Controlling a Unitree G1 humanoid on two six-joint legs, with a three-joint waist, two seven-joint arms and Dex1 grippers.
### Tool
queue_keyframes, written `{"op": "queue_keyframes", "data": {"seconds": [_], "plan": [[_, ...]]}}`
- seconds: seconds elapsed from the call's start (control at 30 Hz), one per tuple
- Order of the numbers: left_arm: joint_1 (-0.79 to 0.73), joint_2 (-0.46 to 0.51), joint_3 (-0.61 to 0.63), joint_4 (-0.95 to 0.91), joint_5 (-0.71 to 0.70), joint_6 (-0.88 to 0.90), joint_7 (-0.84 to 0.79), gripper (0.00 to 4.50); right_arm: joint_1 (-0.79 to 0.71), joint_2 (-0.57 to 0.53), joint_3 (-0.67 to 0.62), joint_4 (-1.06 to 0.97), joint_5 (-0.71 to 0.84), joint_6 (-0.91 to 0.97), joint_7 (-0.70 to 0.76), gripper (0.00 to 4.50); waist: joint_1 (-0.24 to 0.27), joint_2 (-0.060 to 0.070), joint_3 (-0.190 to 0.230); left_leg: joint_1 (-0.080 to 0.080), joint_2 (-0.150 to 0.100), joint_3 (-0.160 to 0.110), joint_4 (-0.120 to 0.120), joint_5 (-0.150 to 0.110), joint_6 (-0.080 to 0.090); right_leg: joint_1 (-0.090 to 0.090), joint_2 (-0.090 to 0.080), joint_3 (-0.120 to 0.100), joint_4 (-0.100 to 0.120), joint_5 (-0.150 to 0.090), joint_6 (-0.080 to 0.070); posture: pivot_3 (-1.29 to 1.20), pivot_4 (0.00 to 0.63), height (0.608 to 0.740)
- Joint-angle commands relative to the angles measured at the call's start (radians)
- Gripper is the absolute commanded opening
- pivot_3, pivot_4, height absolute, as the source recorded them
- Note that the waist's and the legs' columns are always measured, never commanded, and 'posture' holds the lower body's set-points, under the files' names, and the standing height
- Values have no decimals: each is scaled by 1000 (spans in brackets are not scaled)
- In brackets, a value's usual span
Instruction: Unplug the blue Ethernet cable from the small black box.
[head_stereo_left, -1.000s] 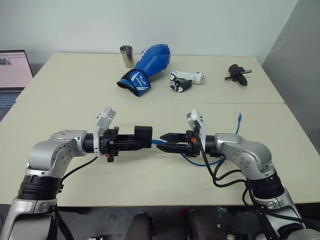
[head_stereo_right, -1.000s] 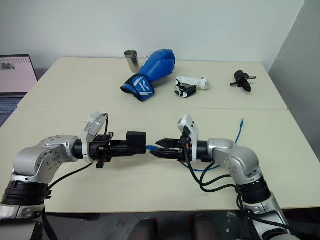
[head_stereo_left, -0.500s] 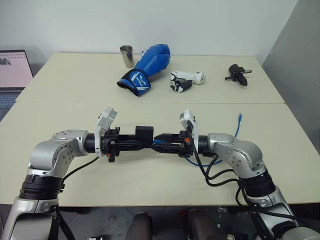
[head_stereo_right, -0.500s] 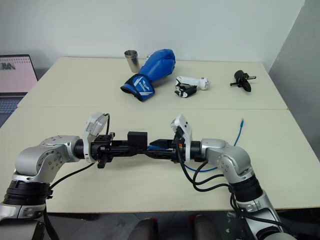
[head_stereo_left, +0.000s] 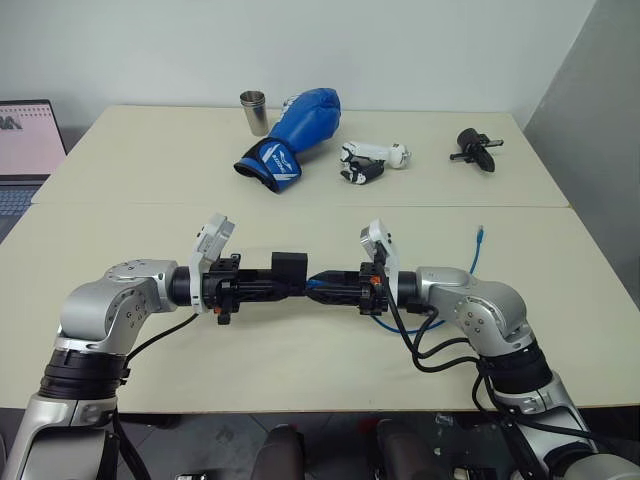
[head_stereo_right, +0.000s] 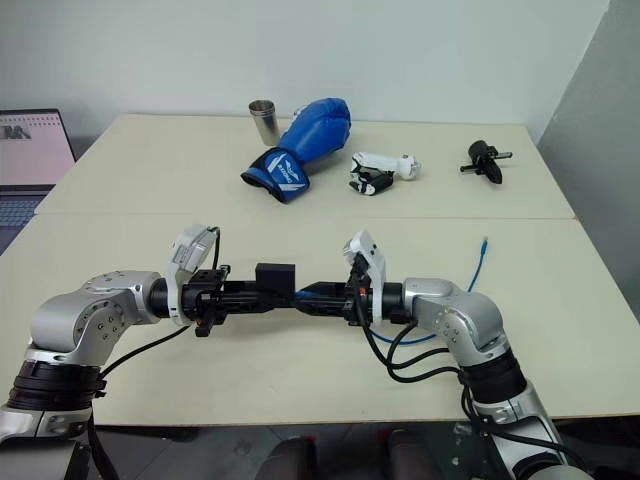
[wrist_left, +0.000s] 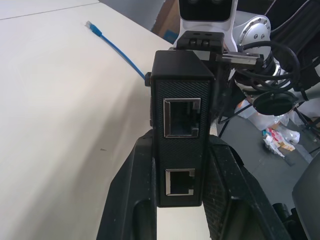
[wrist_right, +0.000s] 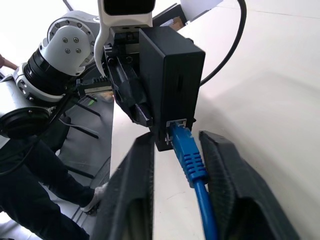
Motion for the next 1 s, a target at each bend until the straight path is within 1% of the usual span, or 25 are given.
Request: {"op": "queue_keyframes", "data": {"seconds": [0.03,0.07,0.1,0.47,0.63,0.73,0.83,0.93,1.0], "plan": [[-5,8,3,-30,-8,-4,-20,792,-11,7,-28,-22,45,14,17,323,0,0,0,0,0,0,0,0,0,0,0,0,0,0,0,0,150,740],[-6,8,2,-27,-6,-4,-23,792,-12,5,-29,-22,50,19,21,128,0,0,0,0,0,0,0,0,0,0,0,0,0,0,0,0,150,740],[-6,9,2,-27,-5,-4,-26,792,-13,4,-29,-24,54,23,24,98,0,0,0,0,0,0,0,0,0,0,0,0,0,0,0,0,150,740],[-6,2,2,-27,-2,-3,-28,792,-9,-1,-32,-29,53,33,28,98,0,0,0,0,0,0,0,0,0,0,0,0,0,0,0,0,150,740],[3,34,34,1,12,-18,-27,792,36,-80,-56,-23,31,24,51,98,0,0,0,0,0,0,0,0,0,0,0,0,0,0,0,0,150,740],[10,46,57,3,8,-17,-21,792,61,-130,-95,2,14,4,50,90,1,0,0,0,0,0,0,0,0,0,0,0,0,0,0,0,150,740],[25,54,64,-9,2,-15,-20,792,69,-156,-122,26,6,-17,44,89,0,0,0,0,0,1,0,0,0,0,0,0,-1,0,0,0,150,740],[34,56,70,-14,2,-12,-11,792,59,-146,-161,75,-35,-77,-5,89,-4,0,0,0,0,0,0,0,0,0,0,0,0,0,0,0,150,740],[33,44,73,-11,7,-15,10,792,24,-101,-189,153,-113,-191,-104,89,-6,0,0,0,0,0,0,0,0,0,0,0,0,0,0,0,150,740]]}}
